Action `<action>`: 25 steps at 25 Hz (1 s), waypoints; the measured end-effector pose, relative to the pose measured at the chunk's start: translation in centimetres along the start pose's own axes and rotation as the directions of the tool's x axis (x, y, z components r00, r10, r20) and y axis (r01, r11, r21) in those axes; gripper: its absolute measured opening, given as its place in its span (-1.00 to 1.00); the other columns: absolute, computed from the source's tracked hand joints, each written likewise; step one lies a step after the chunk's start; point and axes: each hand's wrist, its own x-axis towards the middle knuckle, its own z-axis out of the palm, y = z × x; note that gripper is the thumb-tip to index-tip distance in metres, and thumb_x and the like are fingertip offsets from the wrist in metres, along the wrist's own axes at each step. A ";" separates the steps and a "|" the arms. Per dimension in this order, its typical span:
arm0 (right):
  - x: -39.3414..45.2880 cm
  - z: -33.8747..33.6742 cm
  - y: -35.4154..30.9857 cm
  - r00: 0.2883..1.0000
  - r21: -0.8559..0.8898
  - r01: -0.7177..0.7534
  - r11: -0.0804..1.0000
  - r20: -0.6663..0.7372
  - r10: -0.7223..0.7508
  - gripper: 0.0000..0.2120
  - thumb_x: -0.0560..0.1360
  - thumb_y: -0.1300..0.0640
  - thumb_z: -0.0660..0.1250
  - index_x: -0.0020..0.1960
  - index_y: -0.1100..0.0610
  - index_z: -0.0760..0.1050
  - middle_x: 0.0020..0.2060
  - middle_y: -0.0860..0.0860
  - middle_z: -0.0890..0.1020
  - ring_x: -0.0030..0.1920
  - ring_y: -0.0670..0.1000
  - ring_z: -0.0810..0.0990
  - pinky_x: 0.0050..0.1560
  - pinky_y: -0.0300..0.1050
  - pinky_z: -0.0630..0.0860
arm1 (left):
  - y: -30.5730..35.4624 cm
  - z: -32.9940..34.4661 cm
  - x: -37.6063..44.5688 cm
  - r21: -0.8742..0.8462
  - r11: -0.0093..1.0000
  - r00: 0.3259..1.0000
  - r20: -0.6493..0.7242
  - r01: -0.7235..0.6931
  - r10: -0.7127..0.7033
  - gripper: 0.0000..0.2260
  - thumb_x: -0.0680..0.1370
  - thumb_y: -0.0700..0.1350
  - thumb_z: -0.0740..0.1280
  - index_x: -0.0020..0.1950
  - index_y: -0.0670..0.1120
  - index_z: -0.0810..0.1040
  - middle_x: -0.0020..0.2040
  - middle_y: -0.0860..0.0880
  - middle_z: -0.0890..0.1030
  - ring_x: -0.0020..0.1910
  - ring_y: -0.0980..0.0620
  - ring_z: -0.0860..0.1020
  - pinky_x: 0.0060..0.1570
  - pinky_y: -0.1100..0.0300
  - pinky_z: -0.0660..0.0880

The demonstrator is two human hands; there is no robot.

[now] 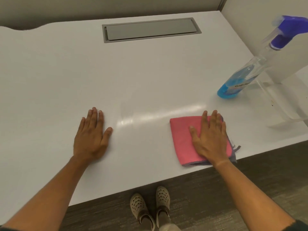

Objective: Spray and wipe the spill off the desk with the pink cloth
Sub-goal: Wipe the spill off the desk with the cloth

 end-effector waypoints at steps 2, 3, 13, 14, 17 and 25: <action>1.2 0.0 -1.5 0.992 0.031 -0.125 0.992 -0.023 0.126 -0.23 0.56 -0.34 -0.18 0.59 0.14 -0.12 0.56 0.30 -0.03 0.57 0.25 -0.09 0.54 0.26 -0.06 | 0.0 0.2 0.1 0.009 1.000 1.000 -0.009 0.006 -0.006 -0.33 0.58 0.21 -0.15 0.58 -0.15 -0.06 0.60 -0.10 -0.09 0.57 0.04 -0.15 0.53 0.07 -0.16; 1.4 0.1 -2.2 0.990 0.027 -0.142 0.990 -0.024 0.142 -0.24 0.57 -0.33 -0.17 0.59 0.13 -0.11 0.56 0.32 -0.02 0.57 0.28 -0.08 0.53 0.28 -0.05 | 0.0 0.2 0.2 0.013 1.000 1.000 -0.011 0.003 -0.003 -0.34 0.58 0.21 -0.14 0.58 -0.15 -0.06 0.60 -0.11 -0.08 0.57 0.04 -0.14 0.53 0.07 -0.16; -0.2 -0.1 -2.8 0.992 0.002 -0.129 0.992 -0.017 0.129 -0.22 0.58 -0.31 -0.20 0.59 0.21 -0.12 0.56 0.32 -0.03 0.57 0.26 -0.10 0.55 0.25 -0.08 | -0.1 0.2 -0.1 0.010 1.000 1.000 -0.024 0.002 -0.001 -0.33 0.58 0.21 -0.14 0.58 -0.16 -0.04 0.60 -0.13 -0.06 0.57 0.03 -0.13 0.53 0.08 -0.17; 0.8 -0.3 -3.8 0.990 0.011 -0.140 0.990 -0.005 0.140 -0.21 0.58 -0.31 -0.19 0.59 0.23 -0.11 0.55 0.34 -0.03 0.57 0.27 -0.09 0.55 0.25 -0.09 | -0.1 0.3 -0.1 0.016 1.000 1.000 -0.026 0.002 -0.001 -0.33 0.58 0.20 -0.15 0.58 -0.16 -0.04 0.60 -0.13 -0.06 0.57 0.02 -0.13 0.53 0.08 -0.16; 0.6 -0.2 -5.1 0.996 -0.011 0.090 0.996 0.007 -0.090 -0.19 0.58 -0.34 -0.15 0.59 0.22 -0.10 0.56 0.31 -0.04 0.58 0.24 -0.12 0.56 0.15 -0.16 | -0.2 0.3 0.0 0.016 1.000 1.000 -0.014 -0.003 0.003 -0.33 0.58 0.22 -0.16 0.58 -0.15 -0.07 0.60 -0.11 -0.09 0.57 0.04 -0.16 0.53 0.08 -0.16; -1.8 0.0 -2.4 0.999 0.015 -0.017 1.000 0.027 0.016 -0.20 0.59 -0.32 -0.17 0.59 0.23 -0.19 0.58 0.24 -0.12 0.58 0.16 -0.19 0.57 0.11 -0.18 | -0.1 0.3 -0.1 0.006 1.000 1.000 -0.018 0.002 -0.001 -0.32 0.57 0.22 -0.16 0.58 -0.16 -0.05 0.60 -0.12 -0.08 0.57 0.05 -0.15 0.52 0.10 -0.18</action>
